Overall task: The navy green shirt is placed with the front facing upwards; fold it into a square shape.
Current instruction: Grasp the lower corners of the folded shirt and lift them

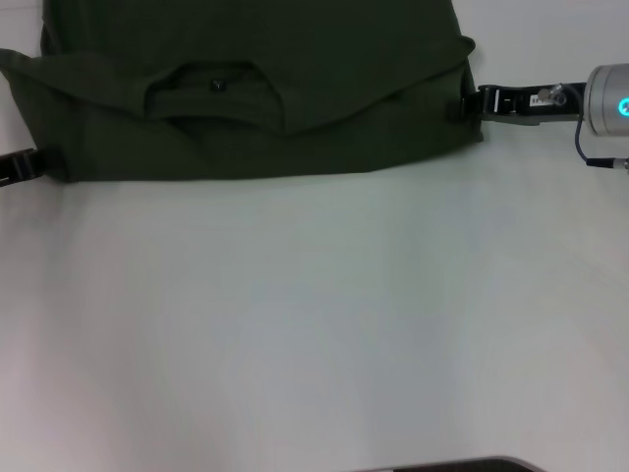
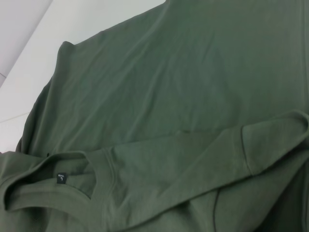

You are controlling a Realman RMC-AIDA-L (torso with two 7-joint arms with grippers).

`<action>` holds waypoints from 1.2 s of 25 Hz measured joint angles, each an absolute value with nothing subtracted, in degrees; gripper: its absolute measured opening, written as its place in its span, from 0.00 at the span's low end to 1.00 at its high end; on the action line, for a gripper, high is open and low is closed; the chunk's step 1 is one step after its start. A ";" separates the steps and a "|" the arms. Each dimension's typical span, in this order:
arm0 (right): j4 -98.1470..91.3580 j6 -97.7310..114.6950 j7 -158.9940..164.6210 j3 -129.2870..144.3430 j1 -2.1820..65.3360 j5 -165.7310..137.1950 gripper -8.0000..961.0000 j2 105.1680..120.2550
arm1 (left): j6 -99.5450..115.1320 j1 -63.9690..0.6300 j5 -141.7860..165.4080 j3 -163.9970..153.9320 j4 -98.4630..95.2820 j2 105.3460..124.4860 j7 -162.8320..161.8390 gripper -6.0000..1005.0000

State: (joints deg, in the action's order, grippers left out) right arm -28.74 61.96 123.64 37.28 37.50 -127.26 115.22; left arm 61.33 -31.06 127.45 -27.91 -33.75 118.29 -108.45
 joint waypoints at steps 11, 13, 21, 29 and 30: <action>-28.75 66.25 117.47 36.93 33.93 -121.25 0.08 115.12 | 69.94 -28.79 127.20 -26.48 -37.74 118.06 -108.58 0.06; -28.80 67.69 115.54 36.92 32.64 -119.03 0.08 115.03 | 72.77 -28.13 127.25 -25.18 -38.85 118.04 -108.46 0.06; -29.18 73.10 108.42 34.67 26.80 -114.49 0.08 114.59 | 81.83 -25.44 127.43 -20.92 -41.84 117.92 -108.05 0.06; -29.58 76.79 106.41 33.02 23.70 -114.42 0.08 114.09 | 88.10 -21.54 127.58 -19.70 -44.29 118.50 -107.29 0.06; -29.57 77.20 106.10 33.14 23.44 -114.49 0.08 114.09 | 88.97 -21.00 127.61 -19.68 -44.33 118.55 -106.86 0.06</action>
